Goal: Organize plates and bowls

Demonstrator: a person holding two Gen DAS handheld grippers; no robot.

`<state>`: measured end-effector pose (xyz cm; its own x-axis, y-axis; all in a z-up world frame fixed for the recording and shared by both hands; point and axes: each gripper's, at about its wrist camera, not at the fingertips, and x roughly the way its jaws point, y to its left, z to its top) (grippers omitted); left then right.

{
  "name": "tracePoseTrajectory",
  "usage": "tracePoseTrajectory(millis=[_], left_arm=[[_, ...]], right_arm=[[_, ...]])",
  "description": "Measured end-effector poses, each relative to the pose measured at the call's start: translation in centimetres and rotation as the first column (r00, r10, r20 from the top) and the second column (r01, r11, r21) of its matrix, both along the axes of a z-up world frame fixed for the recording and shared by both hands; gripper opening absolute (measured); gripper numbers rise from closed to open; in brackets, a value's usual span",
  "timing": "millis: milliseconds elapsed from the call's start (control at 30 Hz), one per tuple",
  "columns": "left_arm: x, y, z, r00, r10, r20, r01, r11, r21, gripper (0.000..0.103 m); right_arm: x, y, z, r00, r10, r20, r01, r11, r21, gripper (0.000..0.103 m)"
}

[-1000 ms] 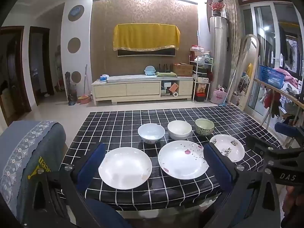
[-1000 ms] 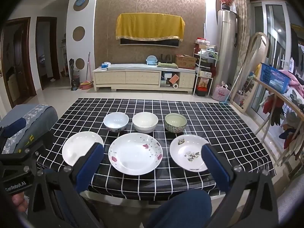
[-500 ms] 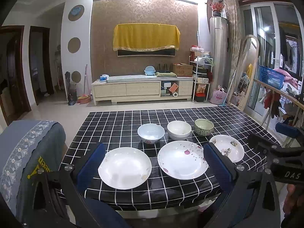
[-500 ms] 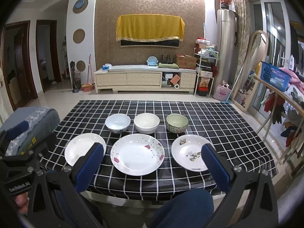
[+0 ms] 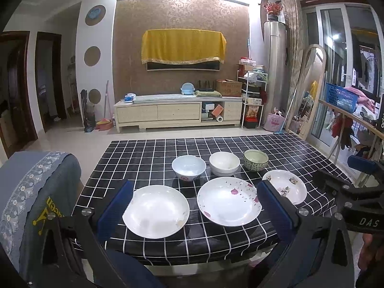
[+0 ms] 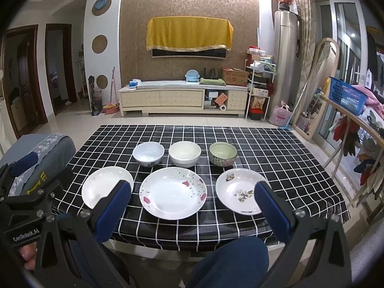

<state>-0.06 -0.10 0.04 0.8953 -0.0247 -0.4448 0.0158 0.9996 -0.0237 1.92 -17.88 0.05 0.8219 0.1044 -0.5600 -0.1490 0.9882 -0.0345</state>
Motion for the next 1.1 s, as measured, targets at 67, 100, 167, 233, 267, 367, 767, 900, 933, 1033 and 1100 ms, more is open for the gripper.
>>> tracePoseTrajectory(millis=[67,100,167,233,267,367,767,900,933,1033,1100], left_arm=[[0.06,0.08,-0.05,1.000,0.001,0.000,-0.001,1.000,-0.001,0.102],[0.06,0.10,-0.07,1.000,0.001,0.001,-0.001,1.000,-0.002,0.102],[0.05,0.10,-0.05,1.000,0.000,-0.001,0.000,1.000,-0.002,0.102],[0.00,0.21,-0.03,1.000,0.000,-0.002,0.000,1.000,-0.003,0.102],[-0.01,0.25,0.01,1.000,0.002,-0.002,-0.002,1.000,-0.003,0.102],[-0.05,0.33,0.07,1.000,0.001,-0.001,-0.001,1.000,-0.004,0.102],[-0.23,0.40,0.13,1.000,0.002,-0.007,-0.002,1.000,-0.010,0.102],[-0.22,0.40,0.13,1.000,0.002,-0.007,-0.002,1.000,-0.008,0.102],[-0.23,0.40,0.14,1.000,0.003,-0.006,-0.003,1.000,-0.007,0.102],[-0.28,0.44,0.13,1.000,0.001,-0.006,-0.001,1.000,-0.010,0.102],[-0.31,0.49,0.16,1.000,0.001,-0.008,-0.001,1.000,-0.012,0.102]], right_arm=[[-0.05,-0.04,-0.03,1.000,0.002,-0.003,-0.002,1.000,0.001,0.103],[-0.05,-0.04,-0.02,1.000,0.002,-0.004,-0.002,1.000,0.002,0.103],[-0.11,-0.03,0.00,1.000,0.004,-0.006,-0.004,1.000,0.001,0.103],[-0.09,-0.03,-0.04,1.000,0.002,-0.005,-0.002,1.000,0.001,0.103],[-0.10,-0.03,-0.05,1.000,0.004,-0.004,-0.004,1.000,0.002,0.103],[0.00,0.02,-0.10,1.000,0.004,-0.005,-0.004,1.000,0.000,0.103],[-0.02,0.04,-0.13,1.000,0.005,-0.011,-0.005,1.000,0.002,0.103],[-0.03,0.02,-0.10,1.000,0.006,-0.016,-0.006,1.000,0.002,0.103],[-0.02,0.06,-0.09,1.000,0.007,-0.016,-0.007,1.000,0.003,0.103],[0.01,-0.01,-0.11,1.000,0.013,-0.021,-0.013,1.000,0.011,0.103],[-0.03,-0.01,-0.11,1.000,0.011,-0.018,-0.011,1.000,0.008,0.103]])
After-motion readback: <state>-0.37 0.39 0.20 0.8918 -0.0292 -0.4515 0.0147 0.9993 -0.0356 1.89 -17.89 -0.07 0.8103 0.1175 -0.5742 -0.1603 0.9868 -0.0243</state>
